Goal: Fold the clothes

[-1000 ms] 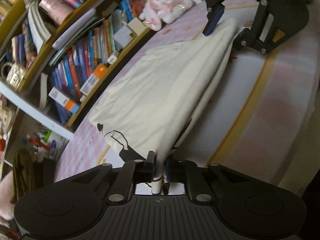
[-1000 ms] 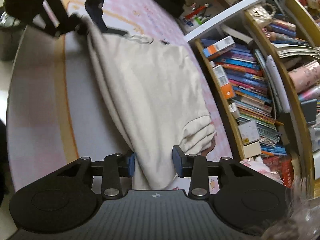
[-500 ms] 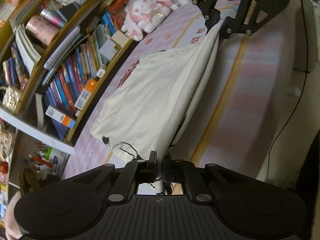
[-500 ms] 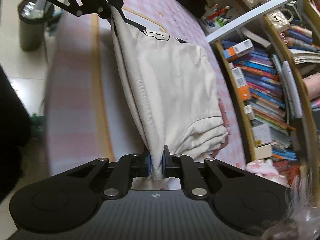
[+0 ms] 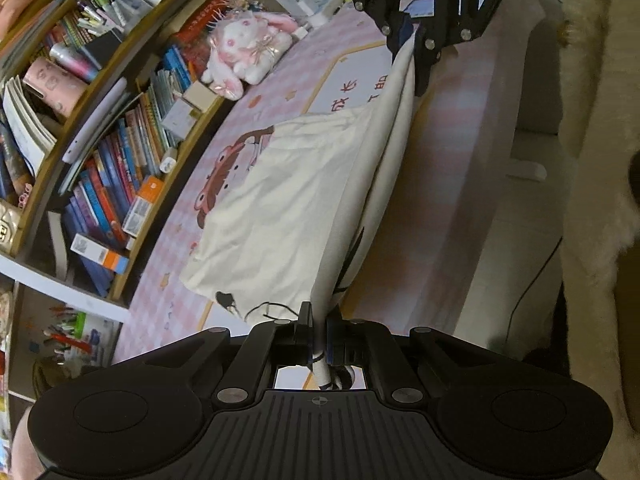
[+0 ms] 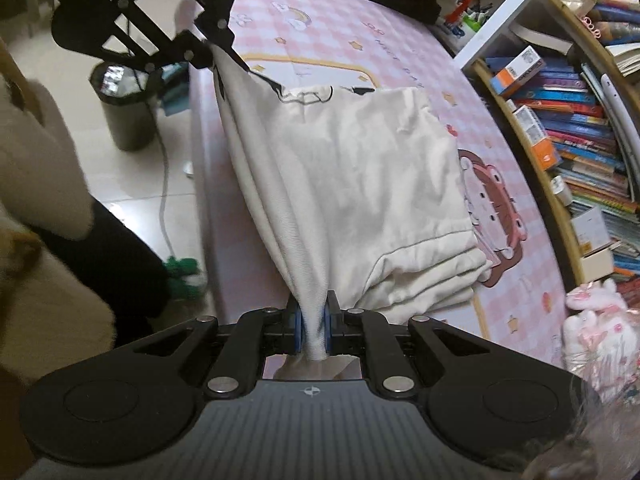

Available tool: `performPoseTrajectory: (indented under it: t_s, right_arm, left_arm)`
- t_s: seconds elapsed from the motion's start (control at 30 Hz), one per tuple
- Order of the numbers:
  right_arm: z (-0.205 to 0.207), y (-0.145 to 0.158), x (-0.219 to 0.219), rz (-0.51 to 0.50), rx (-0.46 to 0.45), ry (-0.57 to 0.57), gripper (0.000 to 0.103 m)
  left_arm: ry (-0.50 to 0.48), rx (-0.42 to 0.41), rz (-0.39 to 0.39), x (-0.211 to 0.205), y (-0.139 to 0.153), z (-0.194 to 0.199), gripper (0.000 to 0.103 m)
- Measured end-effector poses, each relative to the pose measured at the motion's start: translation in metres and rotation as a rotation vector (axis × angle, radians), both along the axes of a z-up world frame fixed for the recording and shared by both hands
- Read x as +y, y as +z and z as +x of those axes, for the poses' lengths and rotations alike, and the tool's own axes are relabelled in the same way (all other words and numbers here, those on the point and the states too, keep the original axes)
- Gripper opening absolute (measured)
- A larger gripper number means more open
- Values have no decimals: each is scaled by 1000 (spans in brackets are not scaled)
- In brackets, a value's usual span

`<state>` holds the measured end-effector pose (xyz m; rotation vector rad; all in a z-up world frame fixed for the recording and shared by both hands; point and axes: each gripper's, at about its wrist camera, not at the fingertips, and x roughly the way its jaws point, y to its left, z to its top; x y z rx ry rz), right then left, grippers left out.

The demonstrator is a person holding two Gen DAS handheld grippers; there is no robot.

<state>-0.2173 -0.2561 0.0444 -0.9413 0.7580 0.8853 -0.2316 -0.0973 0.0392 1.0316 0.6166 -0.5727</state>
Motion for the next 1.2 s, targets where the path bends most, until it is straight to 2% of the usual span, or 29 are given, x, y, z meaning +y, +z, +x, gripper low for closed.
performPoseTrajectory:
  t_s: [0.13,0.4,0.57,0.67,0.9,1.2]
  right_arm:
    - [-8,19,1,18,-18,8,9]
    - [5,71,-4,64,-147,2,9]
    - [37,83,-7,87,-199,-50,9]
    - [59,84,-6,95,-213,-88,9]
    - [109,65,-2,85,-184,-156,9]
    - [184,32,3,68,-44,-212,9]
  left_arm:
    - [25,-45,-28,2,20,0,6]
    - [96,-156,-129,6,67,29,7]
    - [167,-205,-171,2,72,66,9]
    - [190,-184,-196,3,65,92,9]
    - [187,-116,-211,9,47,144,9]
    - [172,50,-196,17,10,200,13]
